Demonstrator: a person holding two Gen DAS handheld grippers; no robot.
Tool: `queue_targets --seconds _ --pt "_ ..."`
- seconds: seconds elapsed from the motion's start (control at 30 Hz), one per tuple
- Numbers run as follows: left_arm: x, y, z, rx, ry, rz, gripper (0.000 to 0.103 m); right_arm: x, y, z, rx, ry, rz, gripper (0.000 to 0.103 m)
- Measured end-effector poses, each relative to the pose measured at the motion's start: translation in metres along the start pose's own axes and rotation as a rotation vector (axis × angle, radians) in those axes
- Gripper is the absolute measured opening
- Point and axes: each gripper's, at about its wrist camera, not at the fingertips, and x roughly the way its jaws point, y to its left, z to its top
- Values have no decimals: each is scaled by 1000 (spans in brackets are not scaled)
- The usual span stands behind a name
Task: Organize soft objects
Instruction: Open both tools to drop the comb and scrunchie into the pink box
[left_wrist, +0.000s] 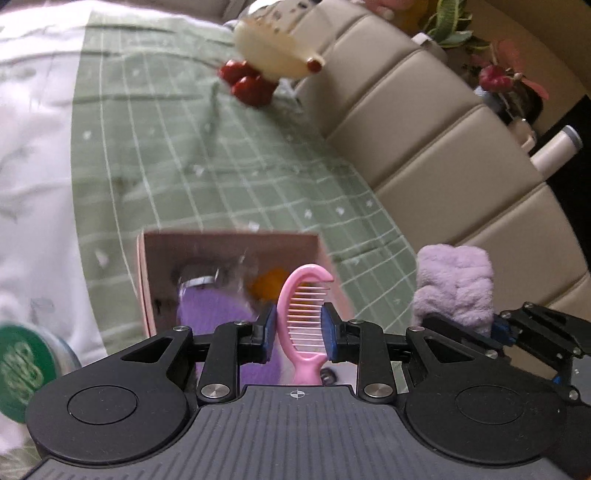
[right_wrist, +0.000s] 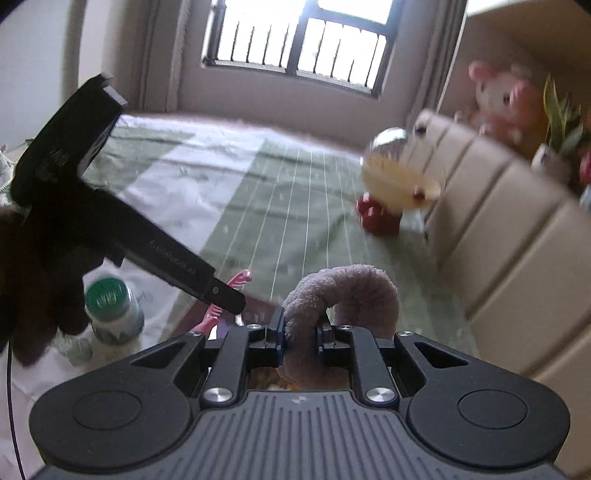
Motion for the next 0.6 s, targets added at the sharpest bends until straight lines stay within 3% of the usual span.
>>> queue_targets --seconds 0.17,0.27,0.33,0.47,0.57,0.6 --pt "16 15 4 -11 -104 -54 30 42 20 -33 -8 35 30 14" --pt "41 16 18 -11 -25 -84 30 75 33 -43 -26 47 25 14" --pt "50 12 14 35 7 -39 30 98 37 -51 -17 92 7 14" --pt "29 15 -9 88 -110 -29 30 122 37 -70 25 166 -12 15" --pt "-1 31 -27 77 -184 -22 30 128 43 -81 19 173 -32 25" --pt "-14 36 -34 79 -209 -21 30 130 46 -83 12 182 -40 34"
